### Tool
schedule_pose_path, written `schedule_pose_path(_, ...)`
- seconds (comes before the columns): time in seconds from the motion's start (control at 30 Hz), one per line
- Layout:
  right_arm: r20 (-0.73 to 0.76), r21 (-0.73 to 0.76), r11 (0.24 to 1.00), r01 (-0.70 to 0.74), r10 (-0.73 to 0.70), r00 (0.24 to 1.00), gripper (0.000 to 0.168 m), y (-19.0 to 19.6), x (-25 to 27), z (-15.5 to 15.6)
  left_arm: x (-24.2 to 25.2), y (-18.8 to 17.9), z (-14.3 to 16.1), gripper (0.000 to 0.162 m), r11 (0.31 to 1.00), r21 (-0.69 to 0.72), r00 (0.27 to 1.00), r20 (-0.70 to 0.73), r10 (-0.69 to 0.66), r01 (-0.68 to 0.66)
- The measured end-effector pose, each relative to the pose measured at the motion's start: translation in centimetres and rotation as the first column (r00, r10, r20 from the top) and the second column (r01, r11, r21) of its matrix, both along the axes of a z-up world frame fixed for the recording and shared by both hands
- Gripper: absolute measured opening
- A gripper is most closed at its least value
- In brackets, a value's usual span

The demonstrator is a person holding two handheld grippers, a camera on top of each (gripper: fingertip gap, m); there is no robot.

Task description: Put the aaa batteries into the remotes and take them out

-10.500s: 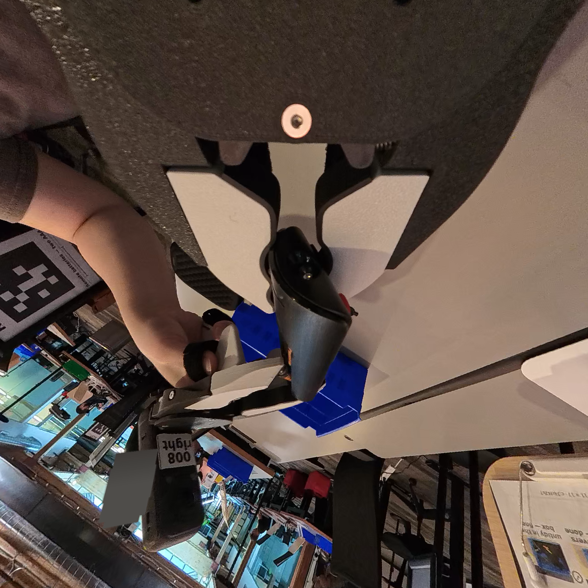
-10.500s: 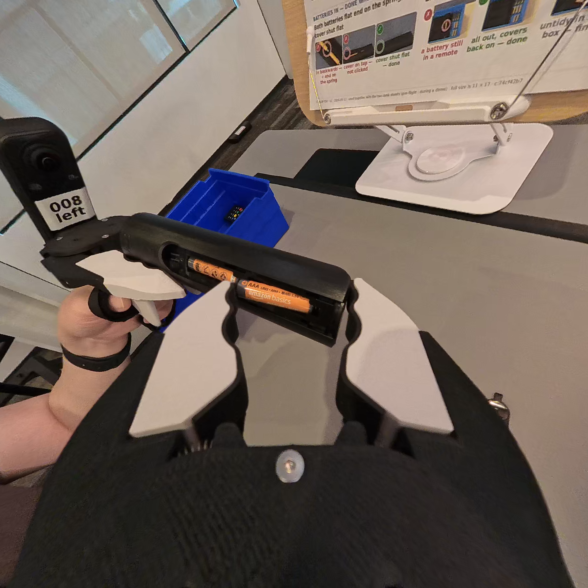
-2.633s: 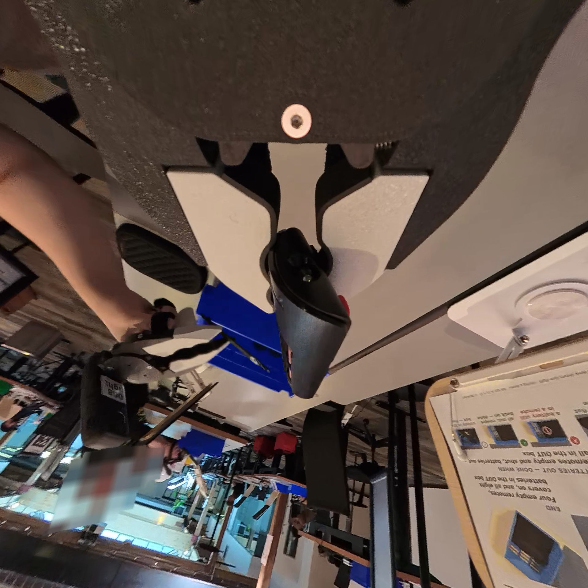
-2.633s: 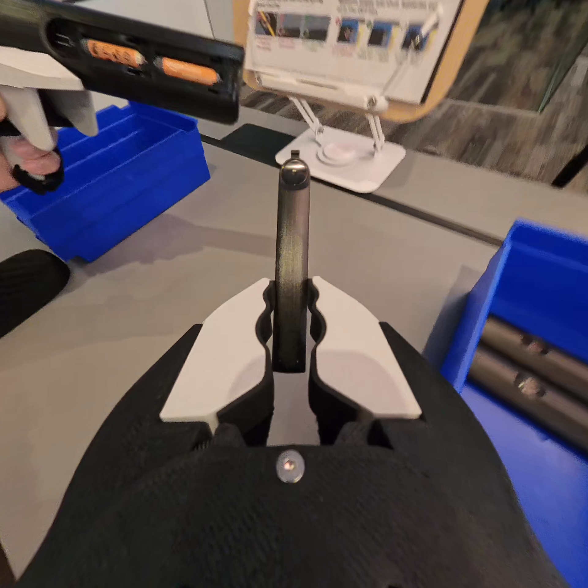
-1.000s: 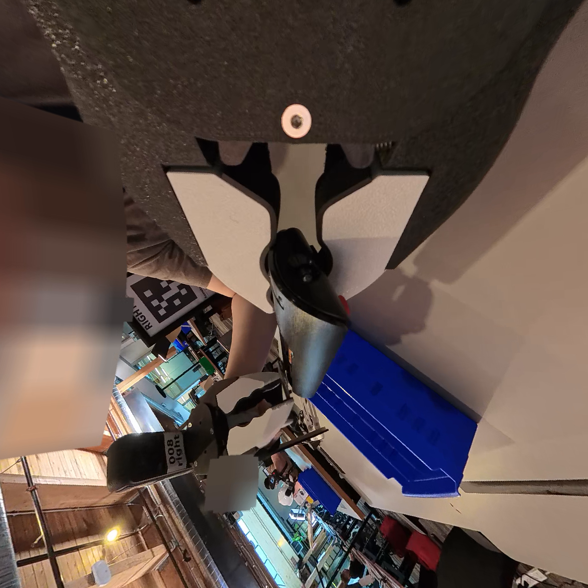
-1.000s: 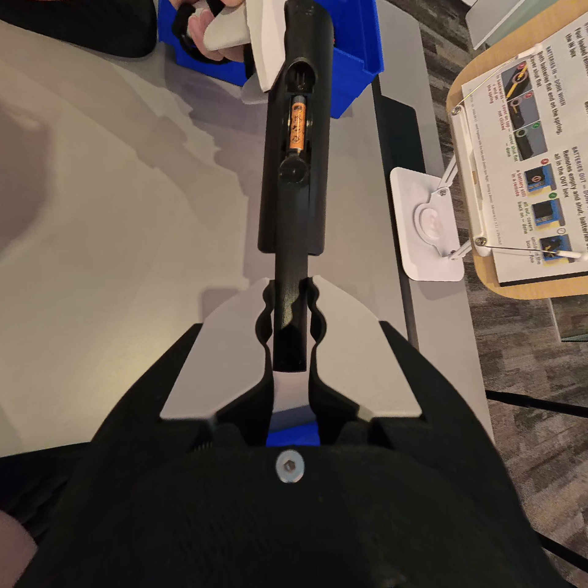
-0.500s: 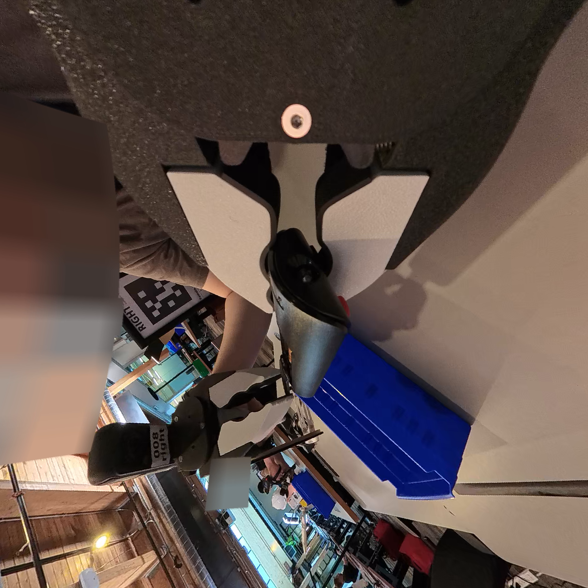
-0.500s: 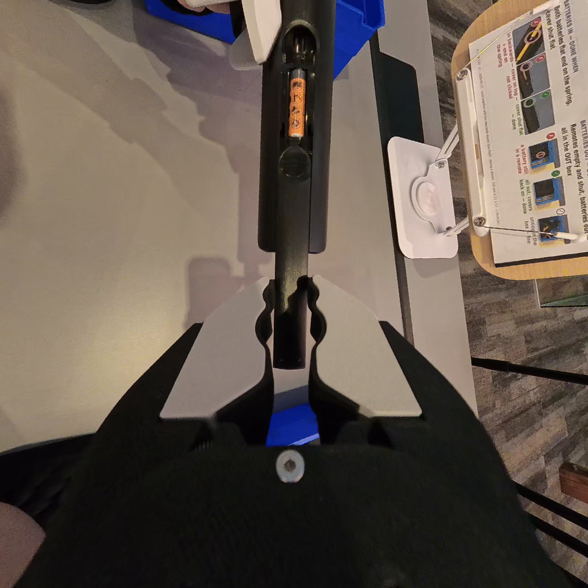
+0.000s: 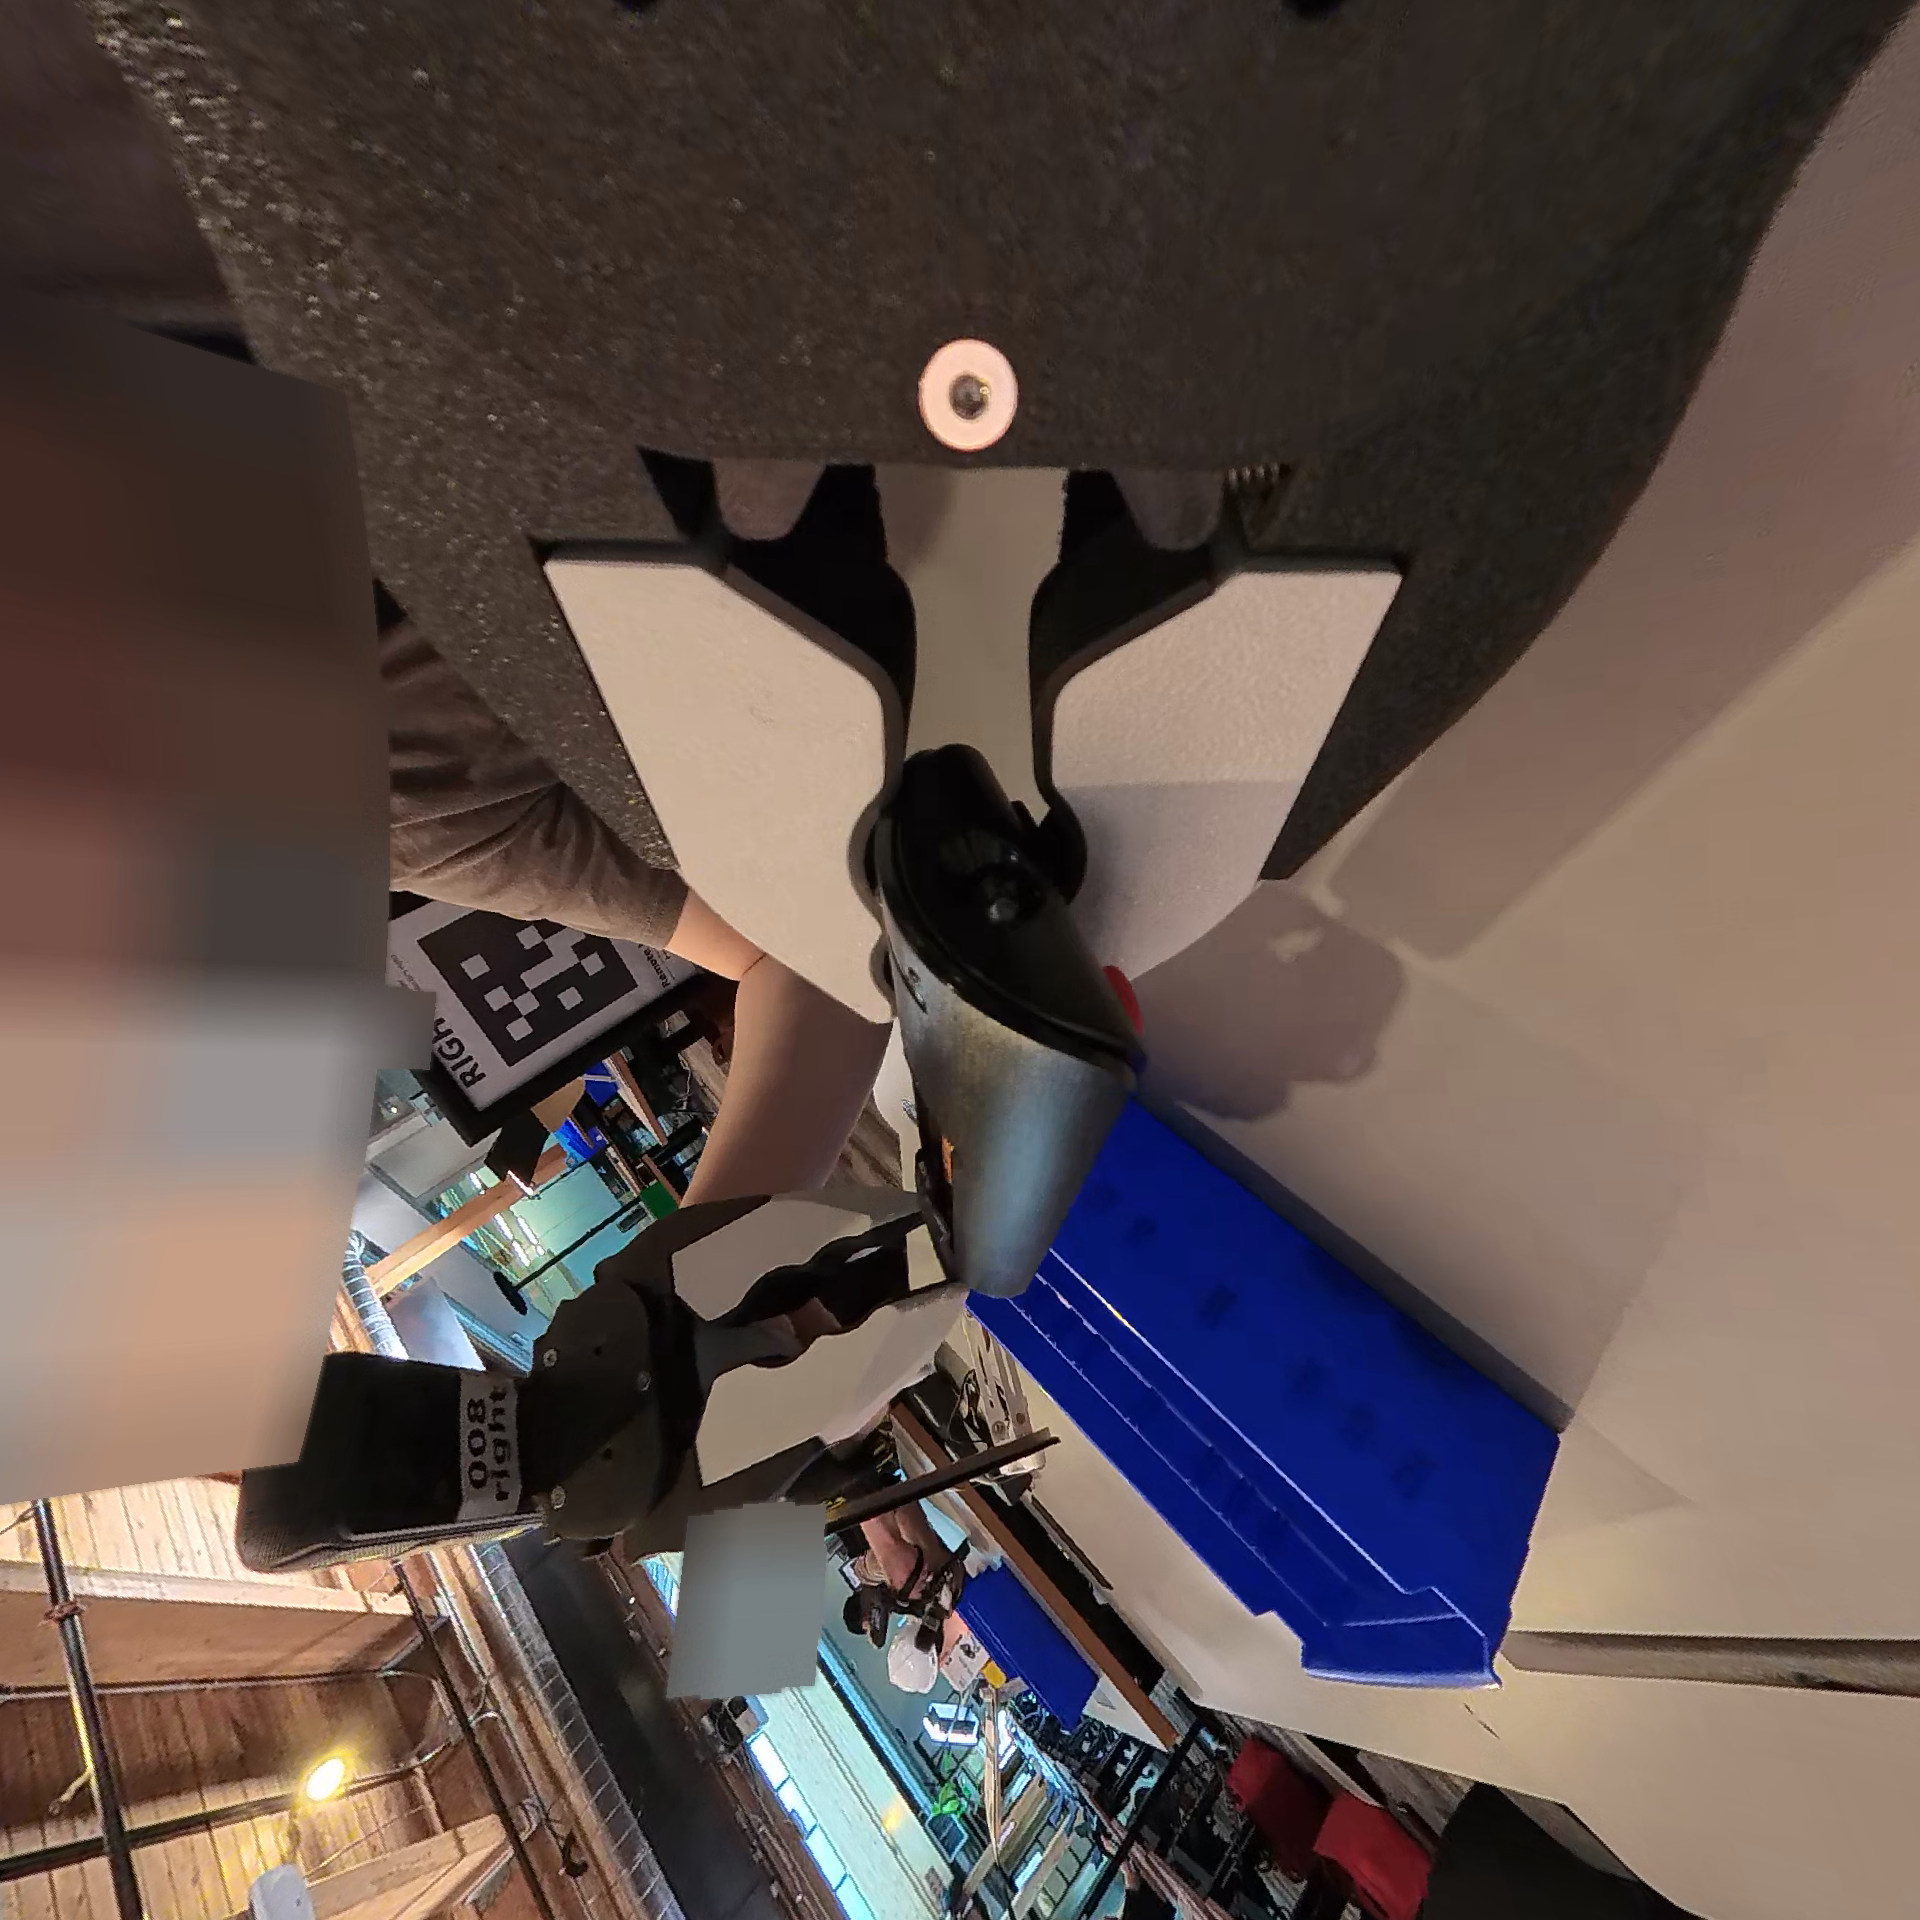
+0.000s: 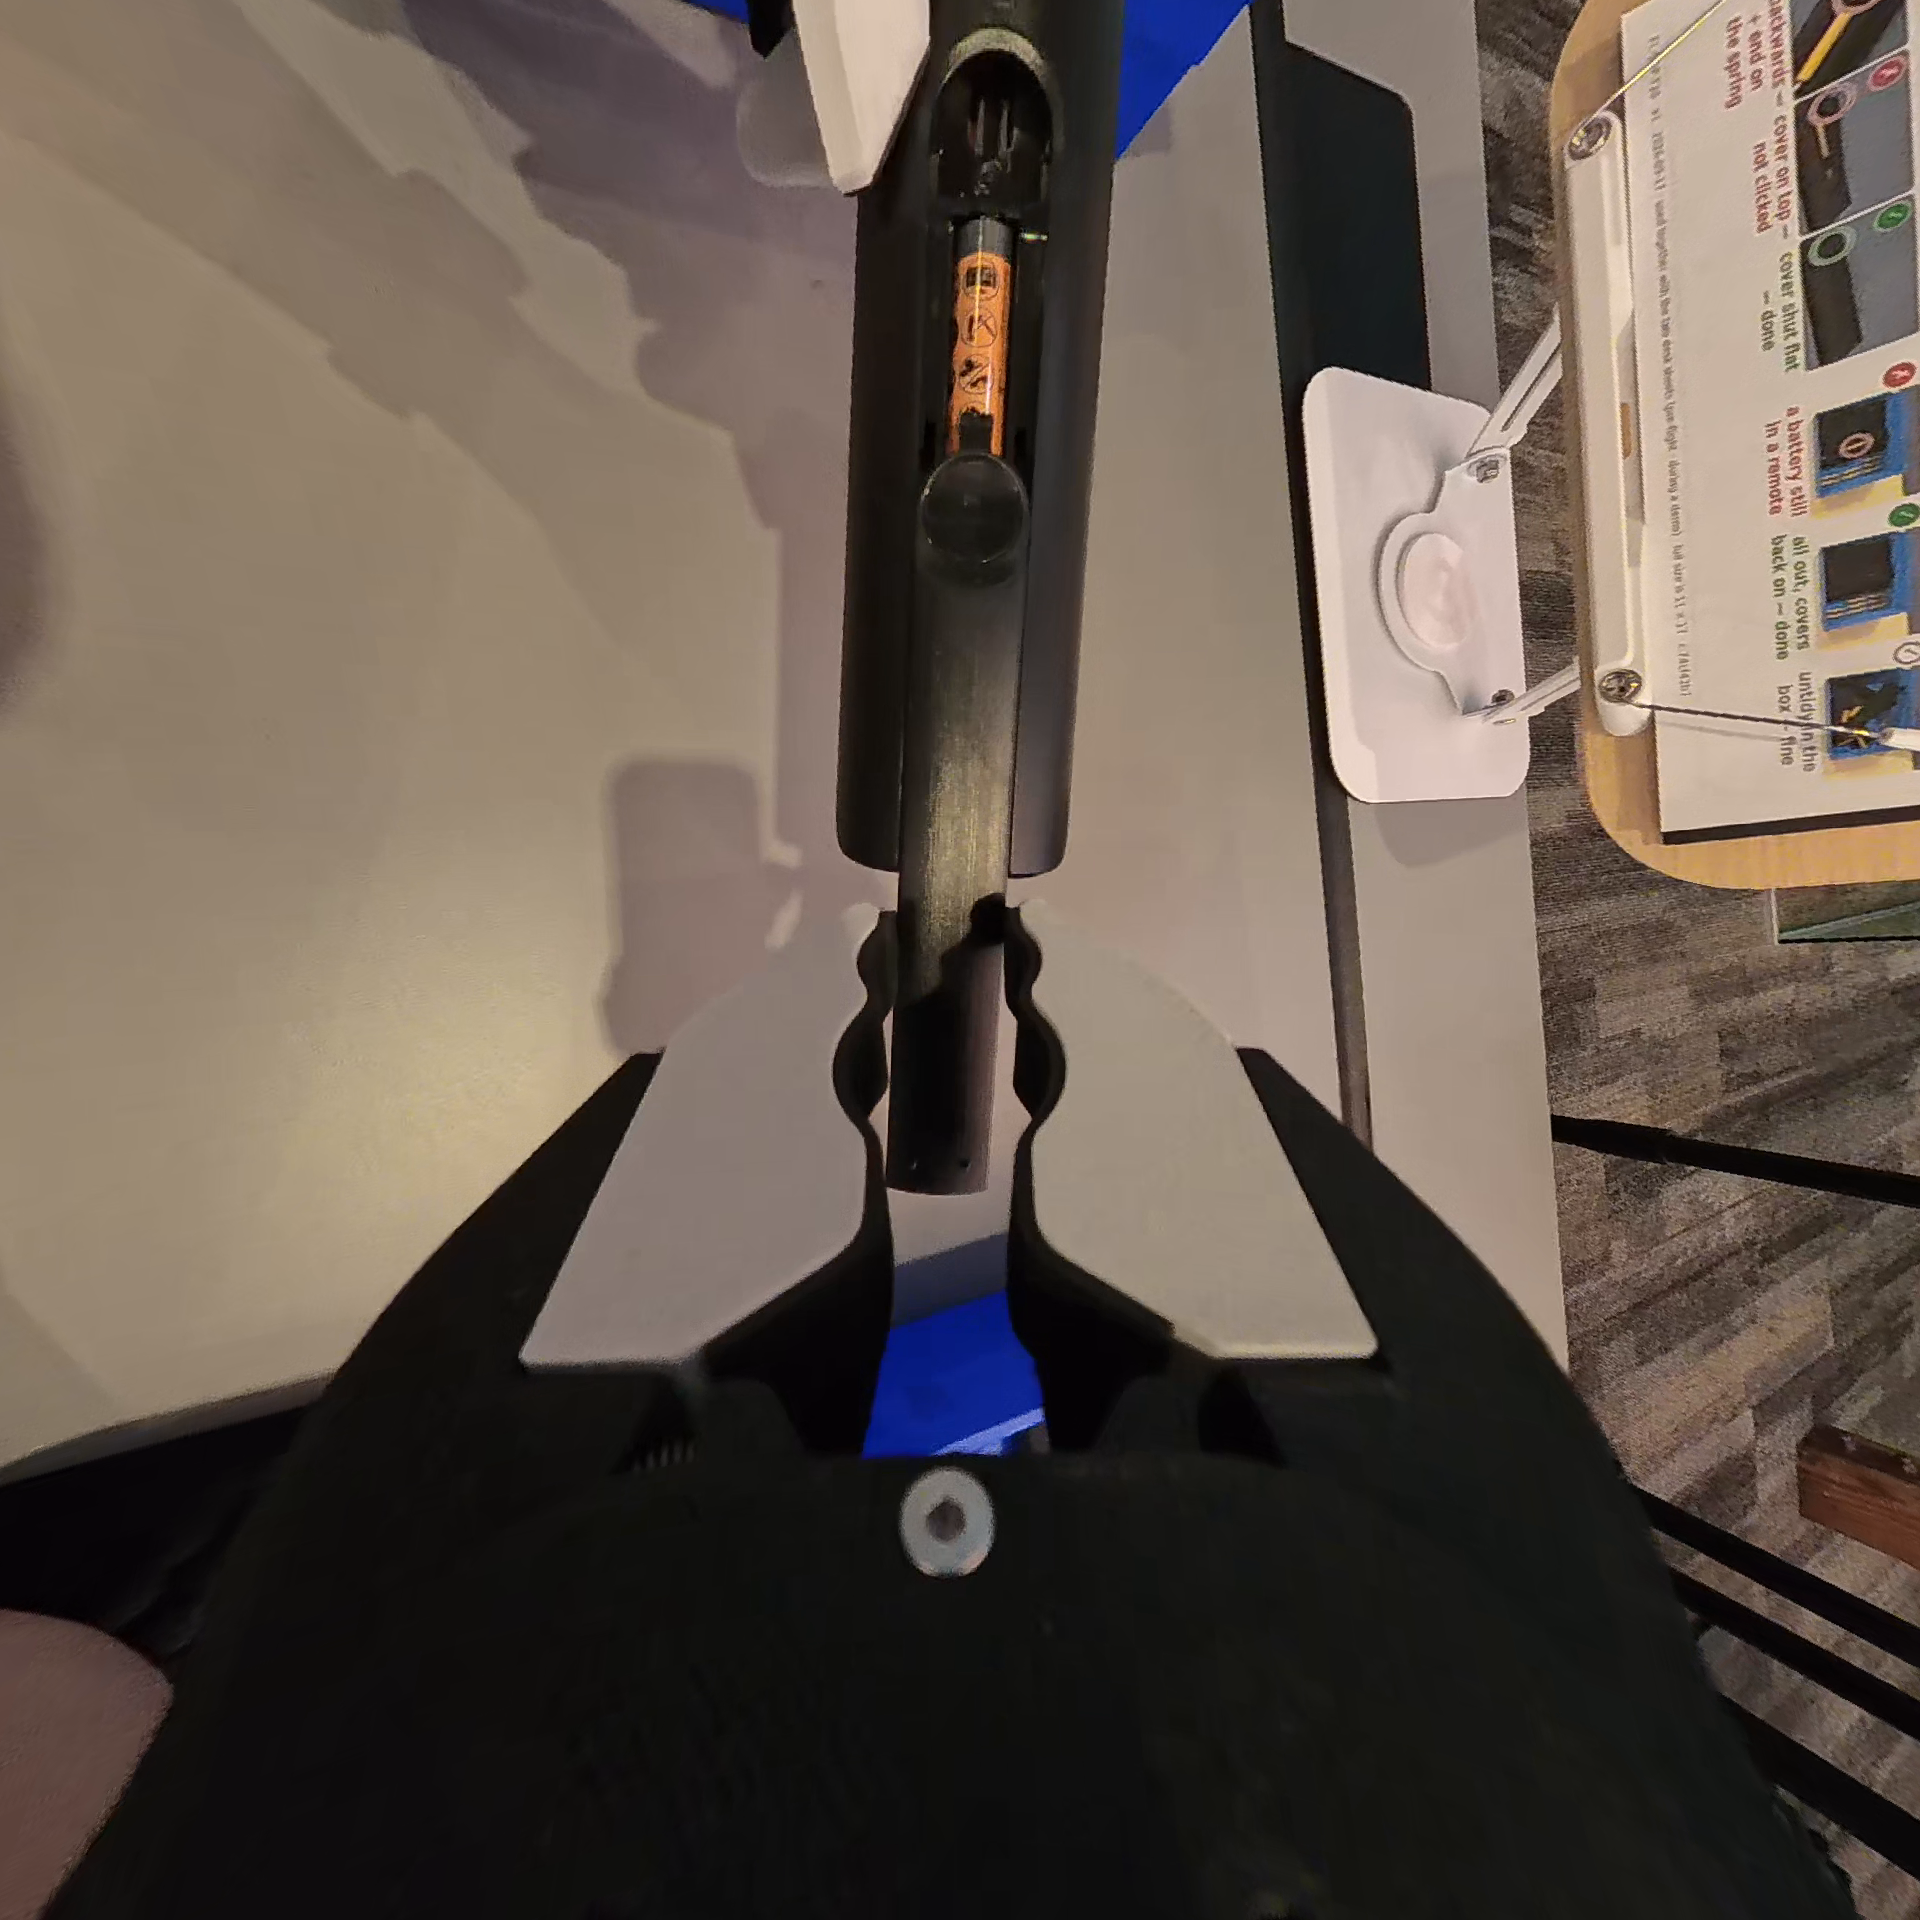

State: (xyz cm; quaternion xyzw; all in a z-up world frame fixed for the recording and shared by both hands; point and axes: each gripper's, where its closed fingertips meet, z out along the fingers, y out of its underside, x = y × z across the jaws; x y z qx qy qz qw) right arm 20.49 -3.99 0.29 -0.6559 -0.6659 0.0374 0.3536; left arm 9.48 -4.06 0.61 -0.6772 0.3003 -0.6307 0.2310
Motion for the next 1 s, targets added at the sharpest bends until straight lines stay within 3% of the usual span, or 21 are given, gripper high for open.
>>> schedule_pose_path(1.0,0.012,0.064,0.997,-0.048,0.047,0.999,0.023,-0.51,-0.41,0.54,0.18,-0.21,-0.15,0.021,1.0,-0.02,1.0,0.008,-0.023,0.023)
